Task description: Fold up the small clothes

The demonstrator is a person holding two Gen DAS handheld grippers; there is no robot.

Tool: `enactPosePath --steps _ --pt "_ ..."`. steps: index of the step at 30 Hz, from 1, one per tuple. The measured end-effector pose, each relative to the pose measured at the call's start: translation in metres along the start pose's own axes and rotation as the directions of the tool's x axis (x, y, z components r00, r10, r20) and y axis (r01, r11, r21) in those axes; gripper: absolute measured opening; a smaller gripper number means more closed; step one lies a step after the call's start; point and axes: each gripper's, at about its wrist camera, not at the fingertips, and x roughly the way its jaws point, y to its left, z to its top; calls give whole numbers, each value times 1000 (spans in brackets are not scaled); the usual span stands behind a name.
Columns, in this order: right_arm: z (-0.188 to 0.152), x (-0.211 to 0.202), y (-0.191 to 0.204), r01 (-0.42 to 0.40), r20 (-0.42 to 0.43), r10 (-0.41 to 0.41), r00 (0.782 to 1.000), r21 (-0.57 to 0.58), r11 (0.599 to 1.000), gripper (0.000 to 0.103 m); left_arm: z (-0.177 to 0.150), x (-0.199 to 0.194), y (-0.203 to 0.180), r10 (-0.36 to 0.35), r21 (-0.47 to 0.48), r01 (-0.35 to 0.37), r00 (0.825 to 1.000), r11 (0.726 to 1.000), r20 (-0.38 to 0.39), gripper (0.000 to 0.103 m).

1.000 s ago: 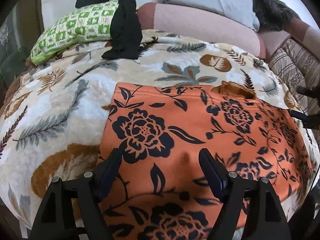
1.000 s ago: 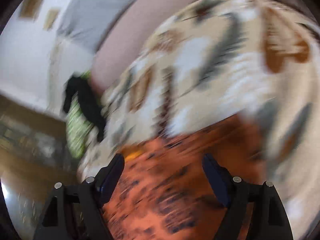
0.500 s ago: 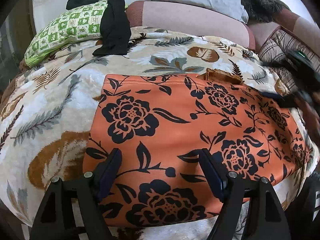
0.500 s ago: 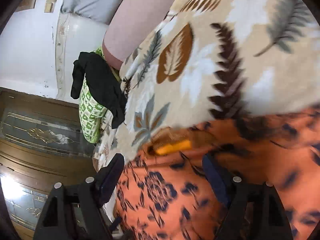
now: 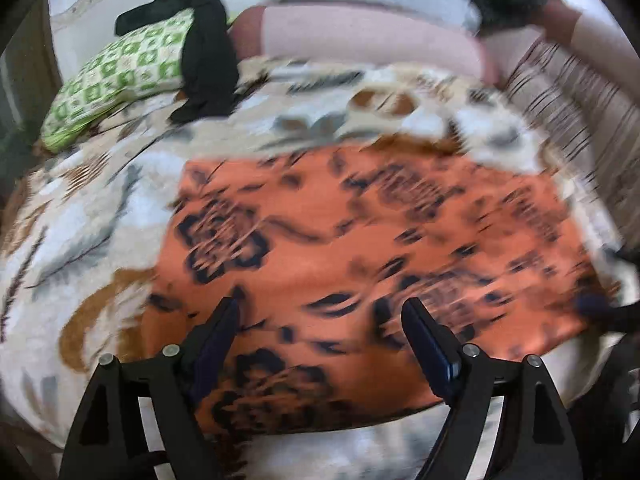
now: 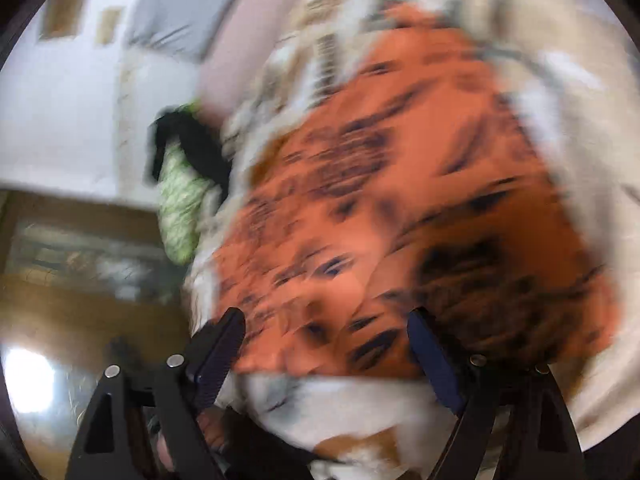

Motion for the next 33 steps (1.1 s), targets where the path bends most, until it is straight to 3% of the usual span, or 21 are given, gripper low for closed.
enactPosePath --steps 1,2,4,7,9,10,11,13,16,21,28,33 --pt "0 -6 7 4 18 -3 1000 -16 1000 86 -3 8 7 39 -12 -40 998 999 -44 83" --pt "-1 -10 17 4 23 -2 1000 -63 998 86 -5 10 17 31 -51 -35 997 998 -67 83" --pt "-4 -11 30 -33 2 34 999 -101 994 86 -7 -2 30 5 -112 -7 1000 994 -23 83" --pt "0 -3 38 -56 -34 52 998 -144 988 86 -8 -8 31 43 -70 -42 999 997 14 83" --pt "10 15 26 -11 -51 5 999 -116 993 87 -12 8 30 94 -16 -95 995 995 -38 83" --pt "17 22 18 54 -35 -57 998 -89 995 87 -15 16 30 108 5 -108 992 994 -70 83" --pt "19 20 9 51 -15 -52 999 -29 998 84 -16 14 30 110 14 -109 992 994 -62 83" --pt "17 7 18 22 18 -21 1000 -40 999 84 -14 0 31 92 -10 -92 996 996 -21 83" --pt "0 -15 40 17 52 -11 999 -119 993 85 -8 -15 28 68 -40 -68 997 997 19 83" --pt "-41 -33 28 -1 53 5 999 -65 998 85 0 -25 10 42 -25 -41 998 999 40 83" --pt "-72 -14 8 33 4 -33 999 -23 999 85 2 -37 3 49 -22 -48 998 999 50 83" --pt "-73 -7 29 41 -13 -42 999 -108 993 85 1 -40 8 56 -45 -54 997 998 50 83"
